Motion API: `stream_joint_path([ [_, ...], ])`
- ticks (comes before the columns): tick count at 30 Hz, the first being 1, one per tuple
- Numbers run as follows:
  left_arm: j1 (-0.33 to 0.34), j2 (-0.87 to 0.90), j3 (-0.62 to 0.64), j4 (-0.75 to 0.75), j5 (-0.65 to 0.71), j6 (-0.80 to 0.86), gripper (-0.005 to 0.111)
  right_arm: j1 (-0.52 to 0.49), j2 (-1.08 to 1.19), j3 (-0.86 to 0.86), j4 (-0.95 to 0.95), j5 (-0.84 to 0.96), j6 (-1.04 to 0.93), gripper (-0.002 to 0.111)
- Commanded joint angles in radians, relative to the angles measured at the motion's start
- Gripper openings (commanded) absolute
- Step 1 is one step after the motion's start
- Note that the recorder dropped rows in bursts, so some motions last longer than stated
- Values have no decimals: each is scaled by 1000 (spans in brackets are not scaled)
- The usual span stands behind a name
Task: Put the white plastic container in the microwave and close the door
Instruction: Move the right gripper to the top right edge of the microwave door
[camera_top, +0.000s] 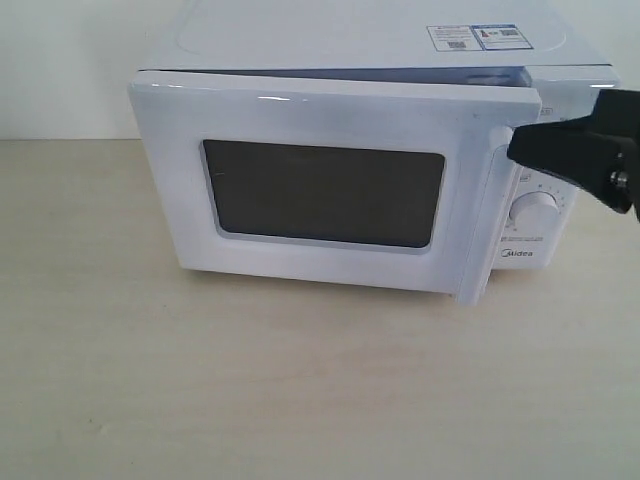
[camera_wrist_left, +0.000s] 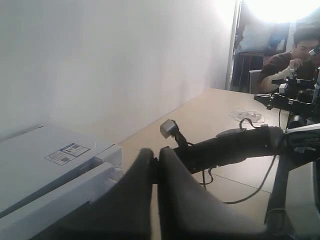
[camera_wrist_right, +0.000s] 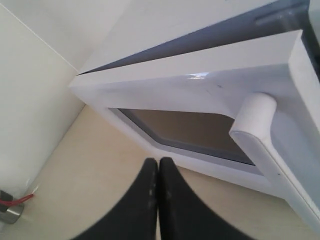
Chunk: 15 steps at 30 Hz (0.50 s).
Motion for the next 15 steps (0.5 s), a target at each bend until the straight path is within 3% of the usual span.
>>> stream_joint_path([
  [1,-6,-2,-4,2,2,-2,4,1,71,-46,41,55,-35,0],
  [7,-6,-2,-4,2,2,-2,4,41,82,-111,44,20,-52,0],
  [15,-6,-2,-4,2,2,-2,4,304,110,-175,11,-435,-160,0],
])
